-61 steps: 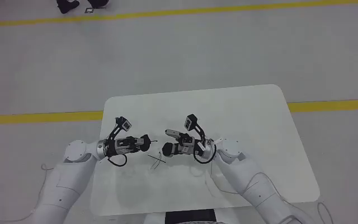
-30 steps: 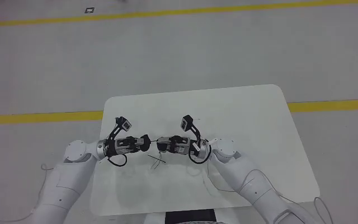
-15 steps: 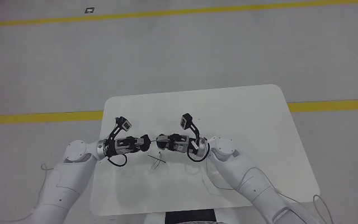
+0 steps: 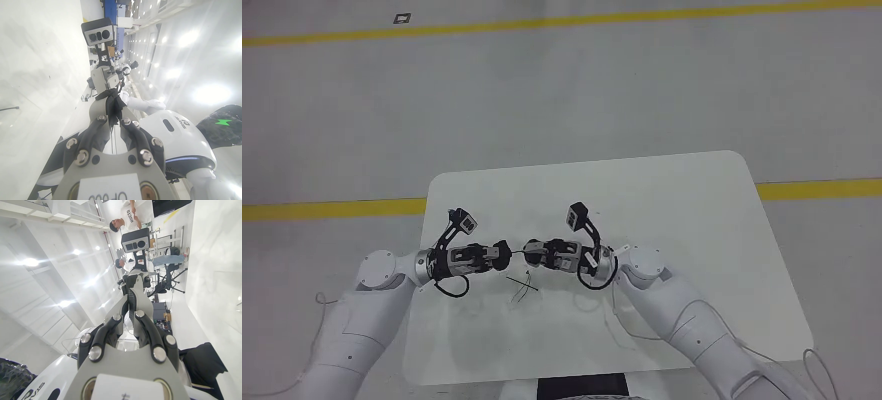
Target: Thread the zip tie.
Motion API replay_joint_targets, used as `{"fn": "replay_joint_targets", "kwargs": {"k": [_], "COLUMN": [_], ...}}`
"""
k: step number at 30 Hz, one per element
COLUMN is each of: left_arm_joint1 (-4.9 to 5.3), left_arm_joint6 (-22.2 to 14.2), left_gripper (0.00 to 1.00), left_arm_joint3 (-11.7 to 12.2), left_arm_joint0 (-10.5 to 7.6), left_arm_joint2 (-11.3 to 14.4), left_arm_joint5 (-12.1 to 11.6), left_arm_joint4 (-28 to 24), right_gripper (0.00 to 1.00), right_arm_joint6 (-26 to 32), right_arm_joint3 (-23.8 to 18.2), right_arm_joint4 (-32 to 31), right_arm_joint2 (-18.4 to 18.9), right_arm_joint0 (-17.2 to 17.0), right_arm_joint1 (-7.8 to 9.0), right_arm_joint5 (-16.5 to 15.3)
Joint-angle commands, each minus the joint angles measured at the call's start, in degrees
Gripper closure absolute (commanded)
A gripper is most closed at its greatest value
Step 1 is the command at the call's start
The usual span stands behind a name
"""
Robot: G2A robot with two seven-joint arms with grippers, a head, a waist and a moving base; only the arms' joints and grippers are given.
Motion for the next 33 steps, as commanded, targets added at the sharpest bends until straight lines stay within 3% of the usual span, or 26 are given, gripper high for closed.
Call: {"fn": "replay_joint_targets", "kwargs": {"k": [1, 3, 7, 11, 14, 22, 24, 25, 28, 29, 33], "left_arm_joint1": [0.00, 0.00, 0.00, 0.00, 0.00, 0.00, 0.00, 0.00, 0.00, 0.00, 0.00], "left_arm_joint6": [0.00, 0.00, 0.00, 0.00, 0.00, 0.00, 0.00, 0.00, 0.00, 0.00, 0.00], "left_gripper": [0.28, 0.30, 0.54, 0.62, 0.99, 1.00, 1.00, 1.00, 1.00, 1.00, 1.00], "left_arm_joint3": [0.00, 0.00, 0.00, 0.00, 0.00, 0.00, 0.00, 0.00, 0.00, 0.00, 0.00], "left_arm_joint0": [0.00, 0.00, 0.00, 0.00, 0.00, 0.00, 0.00, 0.00, 0.00, 0.00, 0.00], "left_arm_joint2": [0.00, 0.00, 0.00, 0.00, 0.00, 0.00, 0.00, 0.00, 0.00, 0.00, 0.00], "left_arm_joint5": [0.00, 0.00, 0.00, 0.00, 0.00, 0.00, 0.00, 0.00, 0.00, 0.00, 0.00], "left_arm_joint4": [0.00, 0.00, 0.00, 0.00, 0.00, 0.00, 0.00, 0.00, 0.00, 0.00, 0.00], "right_gripper": [1.00, 1.00, 1.00, 1.00, 1.00, 0.99, 0.80, 0.63, 0.50, 0.41, 0.40], "right_arm_joint6": [-0.12, -0.32, -0.60, -1.07, -1.39, -1.85, -1.98, -1.98, -1.95, -1.86, -1.38], "right_arm_joint3": [-0.38, -0.93, -1.52, -1.51, -1.39, -1.65, -1.80, -1.89, -2.04, -2.08, -2.22], "right_arm_joint4": [-0.32, -0.71, -0.96, -1.16, -0.97, -0.41, -0.30, -0.24, -0.21, -0.16, -0.09], "right_arm_joint2": [0.03, -0.07, -0.18, -0.12, 0.29, 1.83, 2.21, 2.35, 2.77, 2.84, 2.64], "right_arm_joint0": [-0.15, -0.30, -0.44, -0.42, -0.63, -1.50, -1.76, -1.88, -2.21, -2.31, -2.43], "right_arm_joint1": [0.10, 0.16, 0.25, 0.34, 0.48, 1.03, 1.16, 1.22, 1.42, 1.48, 1.55], "right_arm_joint5": [0.15, 0.36, 0.63, 0.79, 0.58, 0.08, -0.03, -0.04, -0.01, 0.01, 0.00]}}
